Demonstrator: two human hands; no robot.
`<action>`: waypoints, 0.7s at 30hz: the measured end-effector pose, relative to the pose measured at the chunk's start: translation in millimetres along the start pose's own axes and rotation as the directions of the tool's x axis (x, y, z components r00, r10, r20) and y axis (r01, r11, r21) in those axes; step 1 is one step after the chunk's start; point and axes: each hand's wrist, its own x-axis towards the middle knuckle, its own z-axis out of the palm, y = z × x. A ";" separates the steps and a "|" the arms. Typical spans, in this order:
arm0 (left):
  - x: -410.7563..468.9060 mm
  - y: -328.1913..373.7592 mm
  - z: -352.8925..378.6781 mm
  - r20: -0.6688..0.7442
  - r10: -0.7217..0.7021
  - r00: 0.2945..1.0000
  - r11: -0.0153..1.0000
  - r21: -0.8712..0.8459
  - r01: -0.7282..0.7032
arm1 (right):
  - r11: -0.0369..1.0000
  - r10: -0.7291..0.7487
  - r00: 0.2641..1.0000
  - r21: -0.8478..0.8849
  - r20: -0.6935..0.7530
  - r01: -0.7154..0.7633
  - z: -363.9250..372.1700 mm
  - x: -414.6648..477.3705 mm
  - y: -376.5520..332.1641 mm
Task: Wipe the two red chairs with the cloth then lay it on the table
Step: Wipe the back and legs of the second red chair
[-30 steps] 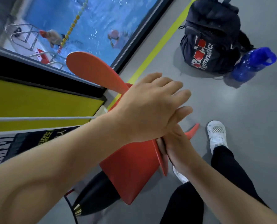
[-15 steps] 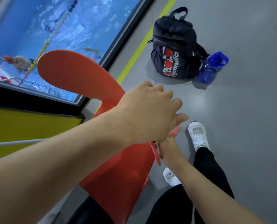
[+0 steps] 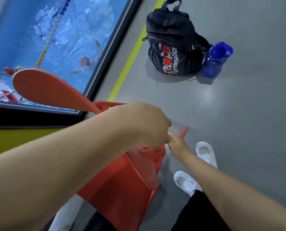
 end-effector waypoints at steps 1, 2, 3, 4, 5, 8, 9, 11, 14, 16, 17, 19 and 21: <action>-0.3 -1.3 -1.9 0.037 -0.008 0.999 1.000 -0.027 0.009 | 1.000 0.018 1.000 0.006 -0.012 -0.018 -3.3 7.0 4.1; -2.3 -3.3 -1.4 0.052 -0.023 0.998 0.999 -0.033 0.025 | 0.999 0.045 0.999 0.012 -0.026 -0.044 -4.3 13.4 5.4; -4.2 -3.7 -1.0 0.078 -0.037 0.996 0.999 -0.012 0.038 | 0.997 0.075 0.996 0.007 -0.038 -0.075 -6.2 16.0 4.3; -5.4 -5.3 -0.5 0.111 -0.055 0.992 0.998 -0.004 0.056 | 0.995 0.099 0.994 -0.010 -0.053 -0.100 -4.1 15.0 2.1; -7.4 -6.0 -1.7 0.143 -0.082 0.986 0.997 0.026 0.079 | 0.996 0.092 0.994 -0.012 -0.059 -0.093 -1.4 9.3 -1.0; -17.6 -9.8 -4.7 0.132 -0.121 0.984 0.992 0.056 0.115 | 0.993 0.038 0.998 0.110 -0.057 -0.032 8.9 -19.5 -13.3; -21.9 -11.0 -4.6 0.119 -0.134 0.984 0.990 0.060 0.127 | 0.983 0.046 0.998 0.177 -0.034 -0.040 10.8 -32.8 -22.4; -30.7 -12.8 -3.5 0.086 -0.161 0.983 0.986 0.049 0.157 | 0.937 0.078 0.996 0.338 0.031 -0.084 14.7 -58.3 -40.9; -47.4 -14.0 2.3 -0.013 -0.174 0.985 0.981 0.083 0.175 | 0.852 0.082 0.993 0.511 0.085 -0.114 15.7 -88.3 -71.0; -61.6 -13.9 9.0 -0.155 -0.164 0.974 0.978 0.103 0.181 | 0.811 -0.009 0.999 0.585 0.035 -0.013 13.3 -105.1 -83.1; -66.4 -13.7 12.2 -0.239 -0.159 0.958 0.977 0.102 0.188 | 0.794 -0.039 0.999 0.607 0.023 0.017 11.2 -112.8 -87.0; -75.5 -12.0 18.2 -0.385 -0.173 0.907 0.975 0.062 0.213 | 0.794 -0.029 0.999 0.608 0.040 -0.001 4.9 -131.1 -94.9; -86.1 -8.0 27.9 -0.473 -0.232 0.850 0.969 -0.033 0.246 | 0.782 -0.032 0.999 0.623 0.010 0.019 3.1 -147.9 -98.2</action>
